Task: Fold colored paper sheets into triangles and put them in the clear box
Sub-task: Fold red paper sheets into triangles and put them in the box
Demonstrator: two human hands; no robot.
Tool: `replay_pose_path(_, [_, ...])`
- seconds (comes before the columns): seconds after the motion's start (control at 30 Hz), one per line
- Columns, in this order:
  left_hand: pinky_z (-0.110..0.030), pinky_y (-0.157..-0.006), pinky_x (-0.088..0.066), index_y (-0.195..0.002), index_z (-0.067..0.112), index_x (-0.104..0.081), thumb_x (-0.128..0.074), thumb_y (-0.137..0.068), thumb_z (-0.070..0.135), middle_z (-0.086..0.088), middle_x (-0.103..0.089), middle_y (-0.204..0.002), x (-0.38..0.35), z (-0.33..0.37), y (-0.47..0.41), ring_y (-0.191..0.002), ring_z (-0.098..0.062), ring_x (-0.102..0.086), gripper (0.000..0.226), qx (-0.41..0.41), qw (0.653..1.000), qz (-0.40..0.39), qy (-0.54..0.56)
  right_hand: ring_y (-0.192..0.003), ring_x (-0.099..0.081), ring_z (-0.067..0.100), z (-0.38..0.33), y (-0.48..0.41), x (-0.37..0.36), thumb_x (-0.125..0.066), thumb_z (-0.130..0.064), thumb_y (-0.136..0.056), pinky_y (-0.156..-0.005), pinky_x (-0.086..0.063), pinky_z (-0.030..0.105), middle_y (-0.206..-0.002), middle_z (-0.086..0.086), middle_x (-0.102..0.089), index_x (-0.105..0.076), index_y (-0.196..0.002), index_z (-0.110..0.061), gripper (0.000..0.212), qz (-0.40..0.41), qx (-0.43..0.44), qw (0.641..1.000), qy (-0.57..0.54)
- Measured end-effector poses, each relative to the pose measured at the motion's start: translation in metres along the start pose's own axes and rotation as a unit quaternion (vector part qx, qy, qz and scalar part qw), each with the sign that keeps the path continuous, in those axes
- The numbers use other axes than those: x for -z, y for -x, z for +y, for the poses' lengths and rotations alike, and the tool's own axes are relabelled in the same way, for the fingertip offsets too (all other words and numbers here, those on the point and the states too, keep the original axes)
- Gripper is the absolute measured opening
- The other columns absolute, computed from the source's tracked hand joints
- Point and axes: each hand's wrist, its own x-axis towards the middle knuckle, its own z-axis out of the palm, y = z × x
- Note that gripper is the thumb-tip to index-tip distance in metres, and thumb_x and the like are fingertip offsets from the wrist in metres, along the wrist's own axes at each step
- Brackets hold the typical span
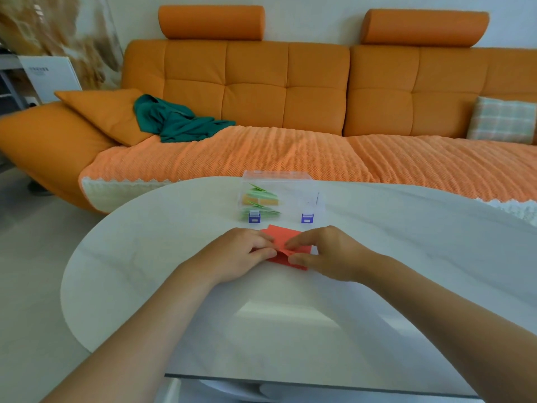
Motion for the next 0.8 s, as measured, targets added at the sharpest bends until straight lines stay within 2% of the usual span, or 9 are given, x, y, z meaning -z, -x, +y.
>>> replay_pose_path(0.2, [-0.028, -0.113, -0.034, -0.117, 0.029, -0.074, -0.058, -0.099, 0.037, 0.015, -0.053, -0.144, 0.001, -0.002, 0.002, -0.133, -0.004, -0.046, 0.025, 0.007, 1.0, -0.02, 0.005, -0.099, -0.064, 0.01, -0.005, 0.003, 0.007, -0.055, -0.036, -0.101, -0.092, -0.05, 0.031, -0.113, -0.011, -0.073, -0.073, -0.118, -0.031, 0.026, -0.006, 0.018, 0.999, 0.042])
replay_pose_path(0.3, [-0.024, -0.11, -0.037, -0.117, 0.026, -0.074, -0.061, -0.098, 0.033, 0.013, -0.061, -0.136, 0.0, -0.002, 0.003, -0.128, -0.003, -0.052, 0.024, 0.02, 0.999, 0.003, 0.035, -0.095, -0.063, 0.012, -0.008, 0.006, 0.006, -0.053, -0.033, -0.102, -0.089, -0.05, 0.032, -0.113, -0.011, -0.073, -0.073, -0.118, -0.03, 0.026, 0.006, 0.028, 0.997, 0.072])
replay_pose_path(0.4, [-0.02, -0.093, -0.048, -0.113, 0.03, -0.076, -0.068, -0.094, 0.029, 0.015, -0.074, -0.109, 0.0, 0.002, 0.004, -0.101, 0.0, -0.065, 0.02, 0.041, 0.993, 0.068, 0.09, -0.085, -0.058, 0.013, -0.013, 0.008, 0.004, -0.051, -0.033, -0.102, -0.08, -0.047, 0.028, -0.109, -0.012, -0.073, -0.071, -0.117, -0.034, 0.025, 0.027, 0.037, 0.99, 0.131])
replay_pose_path(0.47, [-0.012, -0.081, -0.048, -0.109, 0.031, -0.077, -0.075, -0.088, 0.022, 0.022, -0.074, -0.093, 0.0, 0.005, 0.006, -0.085, 0.003, -0.065, 0.022, 0.051, 0.989, 0.075, 0.117, -0.09, -0.061, 0.013, -0.015, 0.009, 0.003, -0.055, -0.034, -0.1, -0.079, -0.046, 0.026, -0.108, -0.013, -0.073, -0.073, -0.115, -0.034, 0.023, 0.056, 0.033, 0.99, 0.125])
replay_pose_path(0.53, [-0.01, -0.09, -0.047, -0.111, 0.032, -0.076, -0.081, -0.082, 0.024, 0.026, -0.072, -0.097, 0.001, 0.004, 0.007, -0.088, 0.008, -0.064, 0.03, 0.054, 0.99, 0.058, 0.118, -0.094, -0.064, 0.012, -0.016, 0.009, 0.003, -0.064, -0.036, -0.095, -0.083, -0.047, 0.026, -0.105, -0.015, -0.074, -0.076, -0.107, -0.035, 0.017, 0.09, 0.013, 0.991, 0.103])
replay_pose_path(0.6, [-0.021, -0.102, -0.047, -0.113, 0.036, -0.075, -0.083, -0.078, 0.035, 0.026, -0.07, -0.108, 0.001, 0.004, 0.007, -0.103, 0.009, -0.062, 0.036, 0.048, 0.991, 0.051, 0.113, -0.09, -0.065, 0.01, -0.016, 0.008, 0.002, -0.074, -0.04, -0.086, -0.083, -0.049, 0.026, -0.096, -0.015, -0.075, -0.079, -0.096, -0.036, 0.012, 0.119, -0.004, 0.989, 0.088])
replay_pose_path(0.7, [-0.02, -0.103, -0.043, -0.11, 0.038, -0.076, -0.076, -0.086, 0.034, 0.027, -0.067, -0.107, 0.001, 0.012, 0.007, -0.108, 0.008, -0.058, 0.024, -0.001, 0.995, 0.058, 0.086, -0.081, -0.065, 0.009, -0.016, 0.007, 0.003, -0.083, -0.049, -0.072, -0.078, -0.05, 0.027, -0.084, -0.013, -0.075, -0.079, -0.084, -0.035, 0.02, 0.133, -0.006, 0.989, 0.07])
replay_pose_path(0.8, [-0.024, -0.103, -0.042, -0.108, 0.04, -0.076, -0.069, -0.092, 0.028, 0.021, -0.068, -0.113, 0.004, 0.018, 0.007, -0.108, -0.001, -0.056, 0.021, -0.02, 0.999, 0.02, 0.026, -0.083, -0.065, 0.006, -0.018, 0.01, 0.004, -0.086, -0.051, -0.068, -0.081, -0.05, 0.027, -0.087, -0.014, -0.074, -0.078, -0.085, -0.031, 0.027, 0.099, 0.016, 0.994, 0.052])
